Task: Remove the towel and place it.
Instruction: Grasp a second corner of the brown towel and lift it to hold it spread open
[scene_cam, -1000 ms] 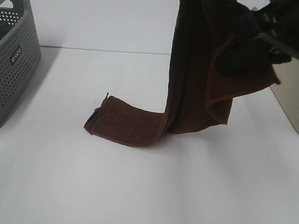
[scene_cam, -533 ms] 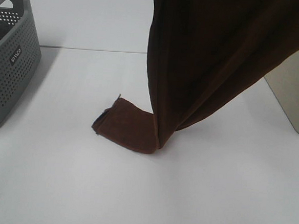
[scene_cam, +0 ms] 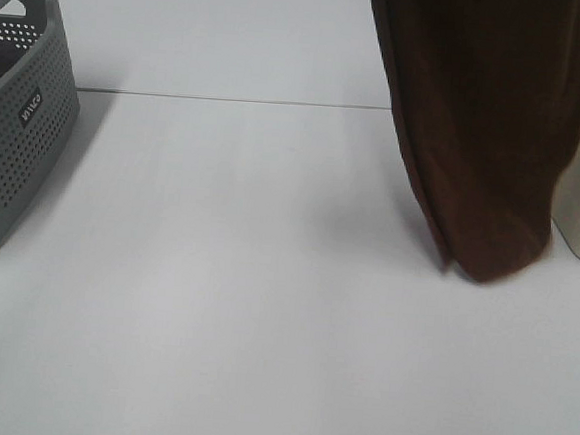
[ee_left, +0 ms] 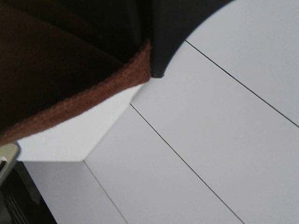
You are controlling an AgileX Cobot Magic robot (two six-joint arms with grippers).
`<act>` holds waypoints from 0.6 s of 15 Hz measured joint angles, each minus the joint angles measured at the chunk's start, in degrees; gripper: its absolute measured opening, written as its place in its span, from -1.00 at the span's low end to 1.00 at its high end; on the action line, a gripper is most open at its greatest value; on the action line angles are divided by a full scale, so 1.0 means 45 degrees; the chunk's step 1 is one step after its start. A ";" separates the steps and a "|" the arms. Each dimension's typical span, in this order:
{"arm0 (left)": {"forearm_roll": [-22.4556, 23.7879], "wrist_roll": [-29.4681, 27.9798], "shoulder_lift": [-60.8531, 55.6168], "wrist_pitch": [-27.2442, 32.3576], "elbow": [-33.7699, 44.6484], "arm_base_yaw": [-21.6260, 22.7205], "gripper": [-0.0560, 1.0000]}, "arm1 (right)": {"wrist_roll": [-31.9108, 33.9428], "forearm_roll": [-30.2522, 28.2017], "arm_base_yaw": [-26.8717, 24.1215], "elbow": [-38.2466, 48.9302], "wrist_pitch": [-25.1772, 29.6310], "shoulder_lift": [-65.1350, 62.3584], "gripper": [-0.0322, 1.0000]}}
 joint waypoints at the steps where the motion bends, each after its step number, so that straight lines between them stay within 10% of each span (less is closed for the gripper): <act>1: 0.0191 -0.0344 0.0013 -0.0942 0.0000 0.0446 -0.89 | -0.0229 -0.0102 0.0000 -0.0153 -0.0751 0.0306 -0.92; 9: 0.0433 -0.0573 0.0726 -0.6290 0.0000 0.3425 -0.89 | -0.0789 -0.0446 0.0000 -0.0216 -0.8416 0.2305 -0.92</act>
